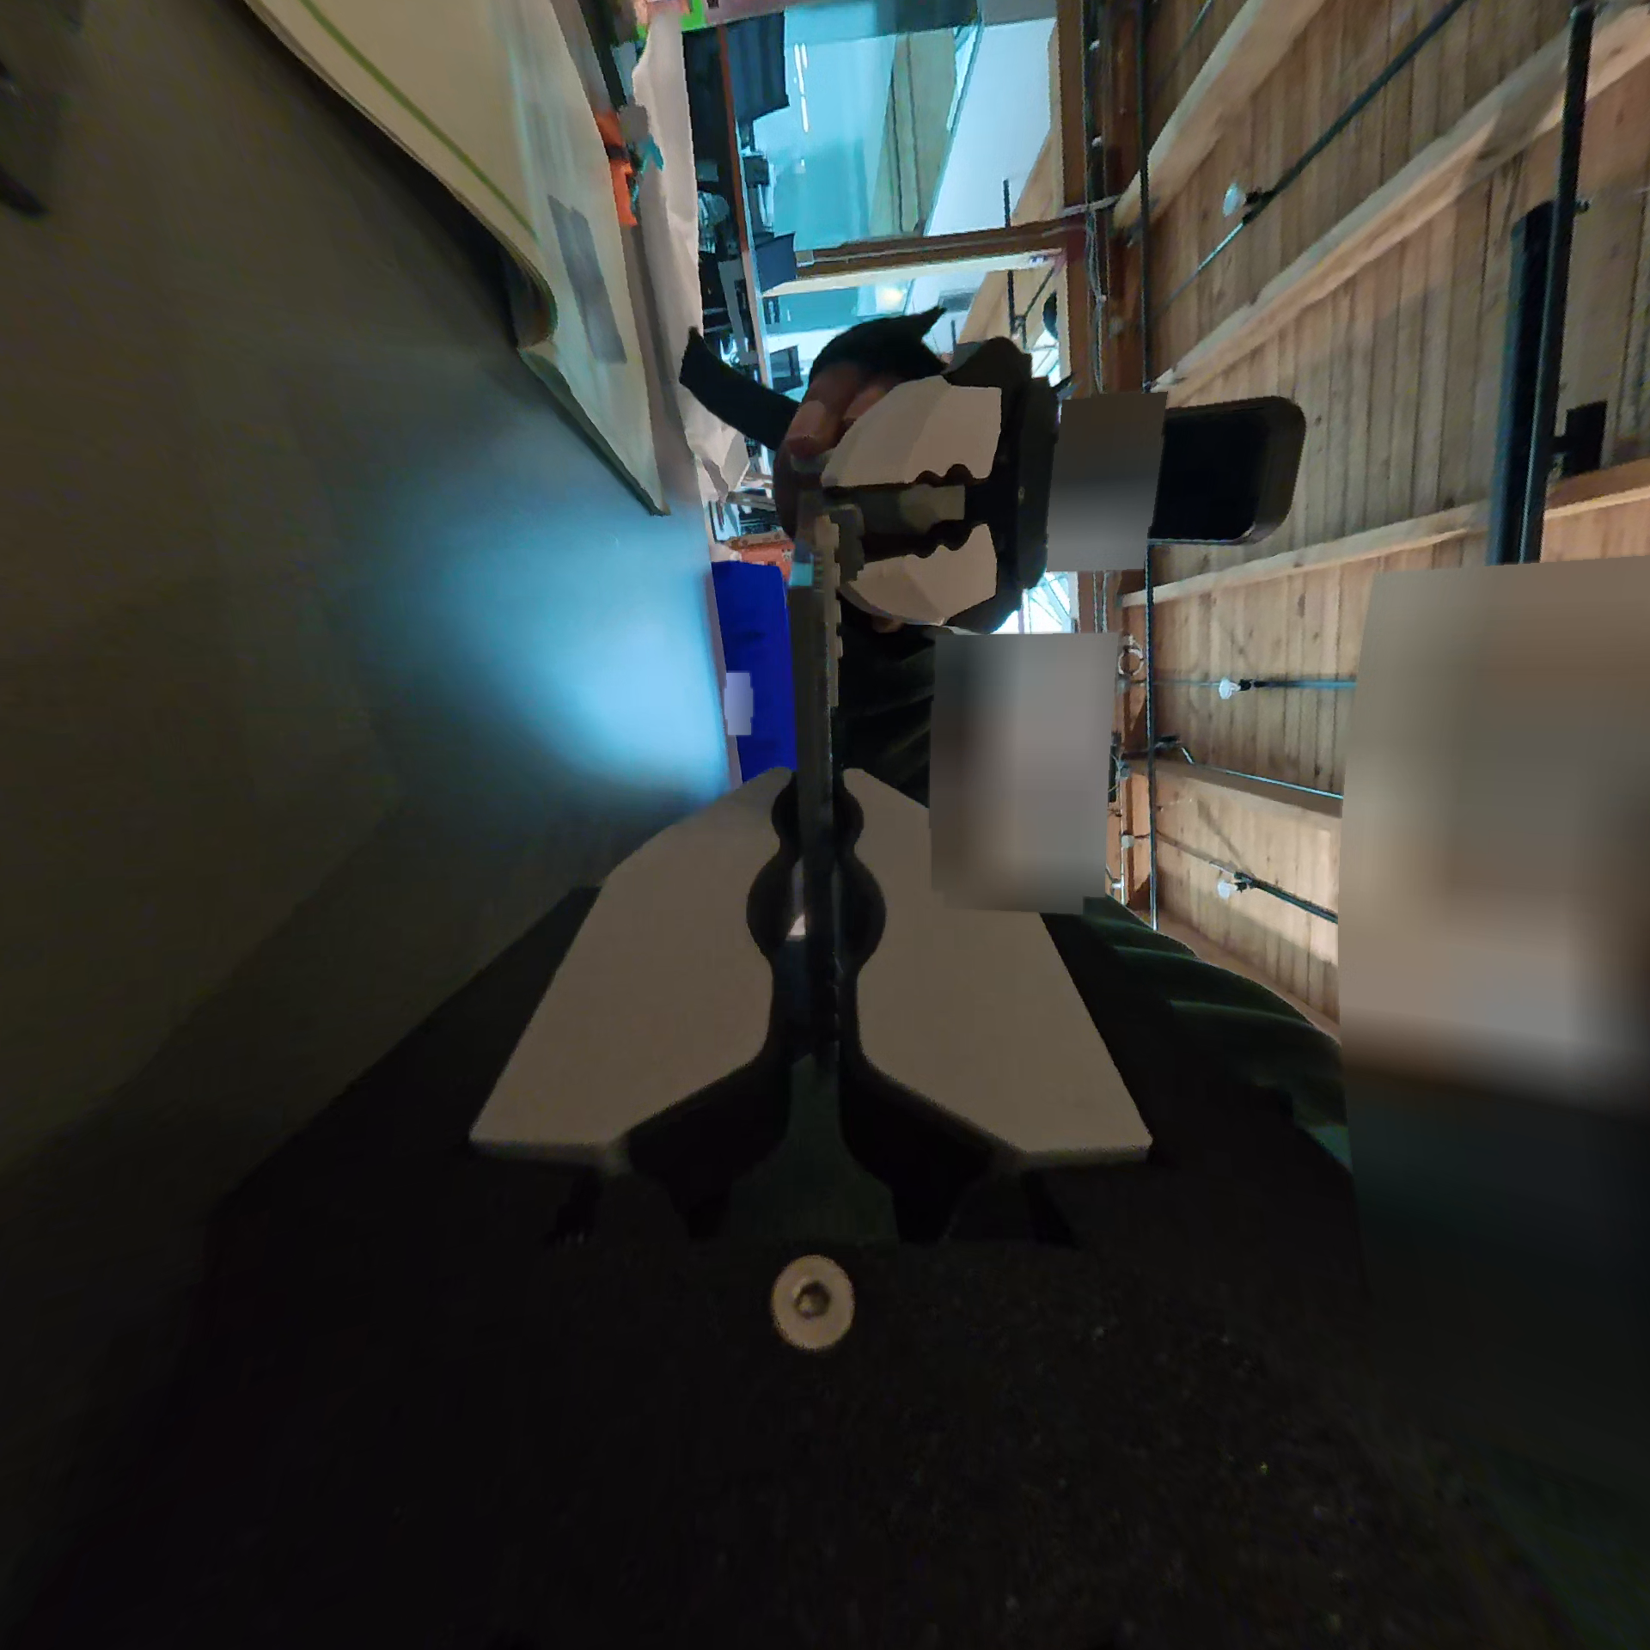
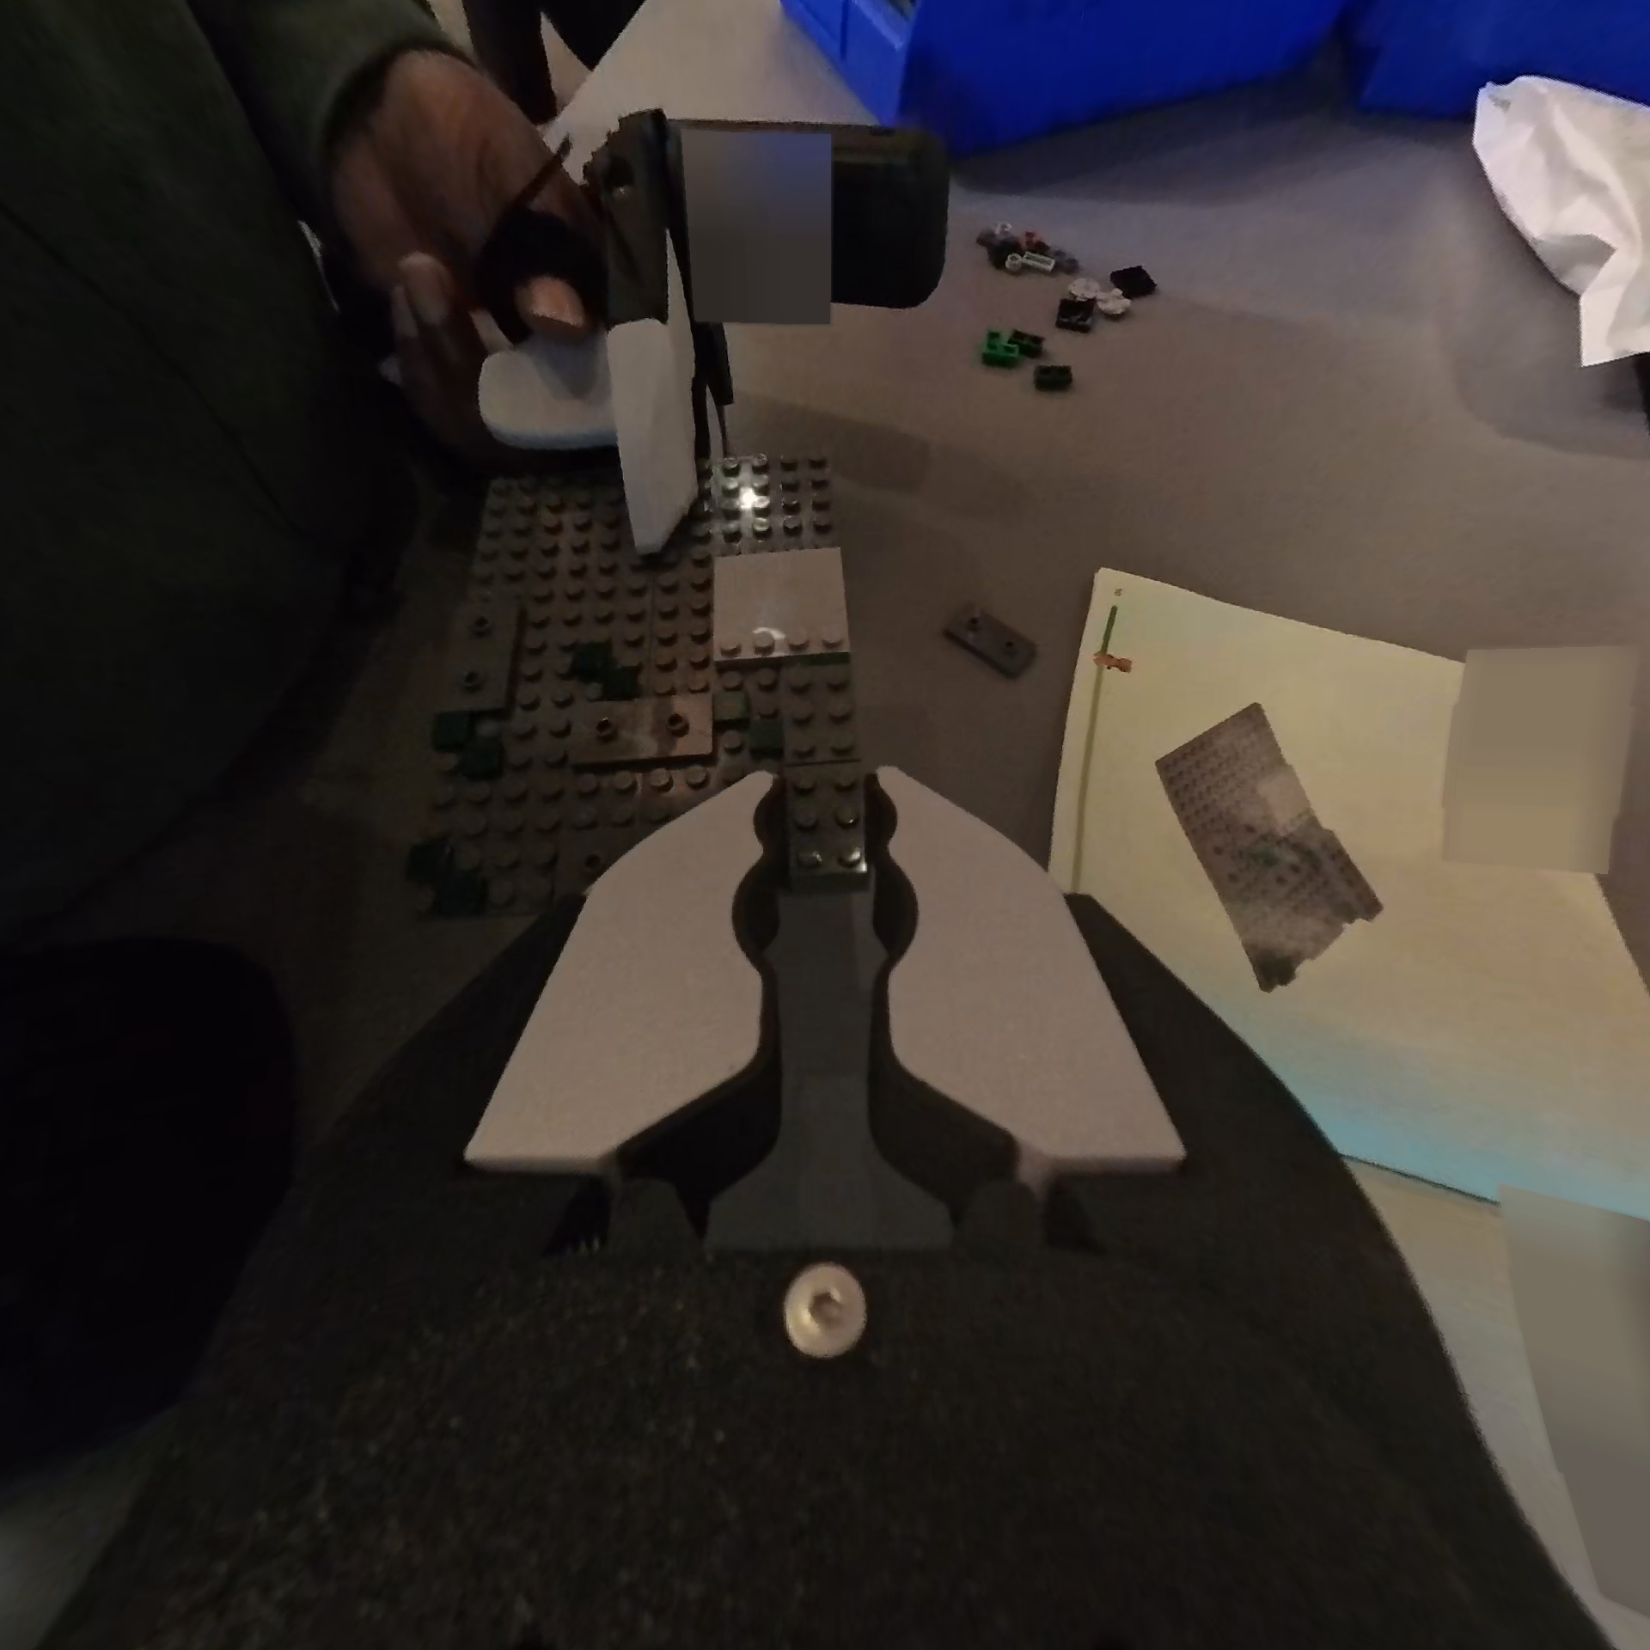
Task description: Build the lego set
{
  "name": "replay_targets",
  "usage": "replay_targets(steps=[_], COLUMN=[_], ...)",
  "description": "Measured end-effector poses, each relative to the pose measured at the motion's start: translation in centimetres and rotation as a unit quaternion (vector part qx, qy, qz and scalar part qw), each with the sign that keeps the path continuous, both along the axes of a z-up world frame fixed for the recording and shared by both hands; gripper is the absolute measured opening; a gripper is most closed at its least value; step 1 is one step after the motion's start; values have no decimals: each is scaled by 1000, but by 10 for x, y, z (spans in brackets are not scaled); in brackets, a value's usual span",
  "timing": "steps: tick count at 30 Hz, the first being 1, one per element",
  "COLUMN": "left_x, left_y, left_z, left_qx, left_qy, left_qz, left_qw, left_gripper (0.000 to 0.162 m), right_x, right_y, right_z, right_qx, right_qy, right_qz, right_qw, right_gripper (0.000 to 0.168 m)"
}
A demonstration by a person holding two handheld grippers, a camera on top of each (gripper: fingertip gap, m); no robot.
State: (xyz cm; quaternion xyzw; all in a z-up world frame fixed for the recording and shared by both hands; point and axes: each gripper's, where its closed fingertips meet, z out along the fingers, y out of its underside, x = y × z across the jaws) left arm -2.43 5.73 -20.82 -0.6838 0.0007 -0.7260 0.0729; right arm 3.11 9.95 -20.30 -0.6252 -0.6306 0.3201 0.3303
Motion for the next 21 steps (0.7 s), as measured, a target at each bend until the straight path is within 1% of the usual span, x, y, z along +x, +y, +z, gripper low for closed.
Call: replay_targets(steps=[1,5,9,11,13,16,18,21], left_x=[0,-3,-7,-8,-10,-12,-14,-16], left_y=[0,2,3,3,2,3,4,5], left_z=[0,-1,-5,-7,-6,-5,-3,0], left_qx=[-2,-12,-22,-22,-21,-19,-15,-4], left_qy=[0,-3,0,1,0,-4,-7,-10], left_qz=[0,6,9,9,10,13,13,10], left_qw=[1000,1000,1000,1000,1000,1000,1000,1000], left_gripper=[5,5,5,5,5,5,5,5], right_x=[0,-2,1,7,14,18,15,3], right_y=[0,4,12,16,13,-2,-17,-38], right_z=[0,0,5,9,9,5,0,-1], right_qx=[-1,-4,-22,-64,-131,-256,-328,-425], right_qy=[-2,-7,-2,17,37,76,102,158], right_qz=[0,-5,-31,-67,-107,-172,-208,-240], right_qw=[1000,1000,999,996,985,948,916,859], right_gripper=[16,18,27,31,34,34,29,28])
